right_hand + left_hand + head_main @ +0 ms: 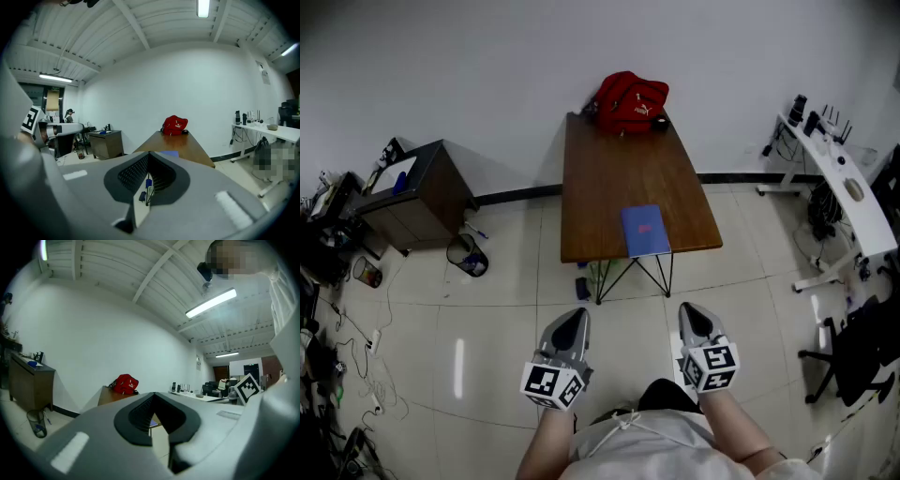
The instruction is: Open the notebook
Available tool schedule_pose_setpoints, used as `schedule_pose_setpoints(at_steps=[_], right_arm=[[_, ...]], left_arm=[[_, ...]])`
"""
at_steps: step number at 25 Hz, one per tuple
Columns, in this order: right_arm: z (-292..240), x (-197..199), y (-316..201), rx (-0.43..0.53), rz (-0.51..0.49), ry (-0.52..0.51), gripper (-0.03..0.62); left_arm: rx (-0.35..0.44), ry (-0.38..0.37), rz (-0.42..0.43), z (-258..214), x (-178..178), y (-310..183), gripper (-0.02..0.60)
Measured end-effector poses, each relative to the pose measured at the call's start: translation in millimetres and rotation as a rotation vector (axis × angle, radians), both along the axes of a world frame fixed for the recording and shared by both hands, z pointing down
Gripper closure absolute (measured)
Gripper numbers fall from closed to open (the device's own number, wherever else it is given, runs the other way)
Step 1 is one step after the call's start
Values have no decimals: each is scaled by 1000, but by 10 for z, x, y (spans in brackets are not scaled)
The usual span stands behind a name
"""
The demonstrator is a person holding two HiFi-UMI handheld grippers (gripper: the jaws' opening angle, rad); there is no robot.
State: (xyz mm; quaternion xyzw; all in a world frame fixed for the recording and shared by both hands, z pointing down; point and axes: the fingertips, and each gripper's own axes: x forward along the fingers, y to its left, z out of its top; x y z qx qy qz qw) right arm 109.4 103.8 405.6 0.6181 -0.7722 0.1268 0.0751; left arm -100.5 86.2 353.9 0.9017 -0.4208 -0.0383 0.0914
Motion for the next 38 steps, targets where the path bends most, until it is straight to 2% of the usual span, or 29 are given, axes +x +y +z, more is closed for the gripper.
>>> schedule_pose_setpoints(at_steps=[8,16,22,26,32,34,38], right_arm=[[278,96,-573,-55,-2,1,585],[759,436,-1670,-175,-25,-4,585],[1051,634,-2442,-251,-63,-2,585],[1409,699,-2784,-356,-67,3,585],[1856,760,-3138,-476,-60,-12,585],[1958,764,-3180,-500,-68,-24,531],[2193,802,-3202,-554,-64,-32,525]], left_arm=[[-46,-3,-8,304,41,-546,575],[-127,-49,-8,724,410,-1583,575],[-209,-57,-17,1020,640,-2291,575],[-277,-69,-27,1297,725,-2594,577],[-358,-101,1,1671,903,-2944,576],[-382,-111,20,1773,990,-2970,575],[-424,-114,53,1947,1131,-2978,575]])
